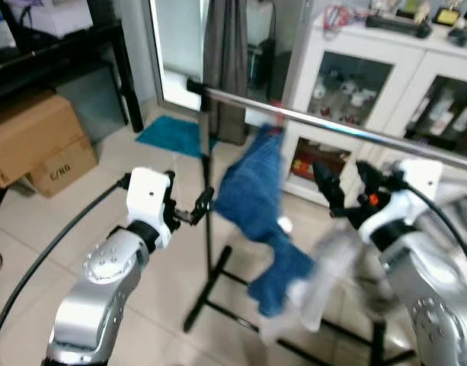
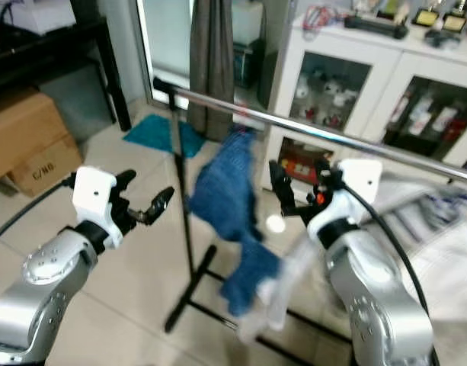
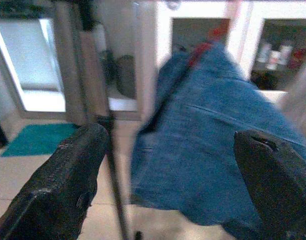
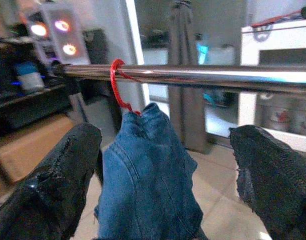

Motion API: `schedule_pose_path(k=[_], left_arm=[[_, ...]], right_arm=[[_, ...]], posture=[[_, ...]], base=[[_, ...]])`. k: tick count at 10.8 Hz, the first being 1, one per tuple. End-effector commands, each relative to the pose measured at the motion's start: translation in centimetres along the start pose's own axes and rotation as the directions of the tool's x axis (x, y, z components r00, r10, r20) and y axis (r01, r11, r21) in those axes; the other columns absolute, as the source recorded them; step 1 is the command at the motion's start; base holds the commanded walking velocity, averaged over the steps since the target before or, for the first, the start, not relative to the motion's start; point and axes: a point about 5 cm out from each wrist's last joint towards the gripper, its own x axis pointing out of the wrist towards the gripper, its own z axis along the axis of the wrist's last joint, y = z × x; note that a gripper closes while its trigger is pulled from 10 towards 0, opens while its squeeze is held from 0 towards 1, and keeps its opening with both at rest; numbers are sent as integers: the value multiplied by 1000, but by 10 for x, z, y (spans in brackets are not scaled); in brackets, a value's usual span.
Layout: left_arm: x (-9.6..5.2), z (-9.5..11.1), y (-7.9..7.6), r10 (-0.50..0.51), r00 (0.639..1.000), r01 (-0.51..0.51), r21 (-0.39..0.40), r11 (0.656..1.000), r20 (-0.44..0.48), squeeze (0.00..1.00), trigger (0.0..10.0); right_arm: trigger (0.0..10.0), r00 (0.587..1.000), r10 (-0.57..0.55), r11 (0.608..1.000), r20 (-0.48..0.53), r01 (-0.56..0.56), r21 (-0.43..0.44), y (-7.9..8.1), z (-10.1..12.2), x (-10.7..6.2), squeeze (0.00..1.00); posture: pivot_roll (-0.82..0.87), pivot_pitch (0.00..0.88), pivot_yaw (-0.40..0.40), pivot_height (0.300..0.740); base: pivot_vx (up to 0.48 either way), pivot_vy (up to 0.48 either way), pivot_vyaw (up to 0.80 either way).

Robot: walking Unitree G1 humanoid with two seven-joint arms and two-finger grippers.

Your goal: Hang hanger

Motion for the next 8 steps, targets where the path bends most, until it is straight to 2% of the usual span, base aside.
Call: schedule_pose_path(k=[1,2,4,5,6,7,8], left_arm=[[2,0,-8,-48,999,48,5,999,2,847,10000],[0,-4,-10,-88,996,89,29,996,-24,843,10000],[-1,-4,-10,-97,995,98,27,995,-22,843,10000],[-1,-4,-11,-109,994,110,21,994,-25,831,10000],[-2,-5,-16,-187,982,188,15,982,-27,800,10000],[-3,-2,-18,-228,974,228,19,973,-7,812,10000],[-4,0,-19,-275,961,275,32,961,4,812,10000]], right_arm=[[10000,999,36,999,28,-36,-8,-2,4,-6,1000],[10000,981,196,980,-11,-196,-28,0,2,-20,1000],[10000,970,243,970,-20,-243,-19,-5,7,-32,1000],[10000,978,205,978,-34,-206,-43,-15,6,-38,1000],[10000,986,159,983,-55,-163,-81,-25,7,-41,1000],[10000,990,129,986,-55,-134,-98,-31,9,-40,1000],[10000,997,8,982,-82,-23,-189,-42,11,-34,1000]], posture=[[83,0,-8,740],[83,0,-8,740],[81,0,-4,740],[76,0,4,740],[69,0,11,740],[66,0,13,740],[64,0,15,740]], base=[[0,-412,0],[0,-307,0],[0,-279,0],[0,0,0],[0,0,0],[0,0,0],[0,0,0]])
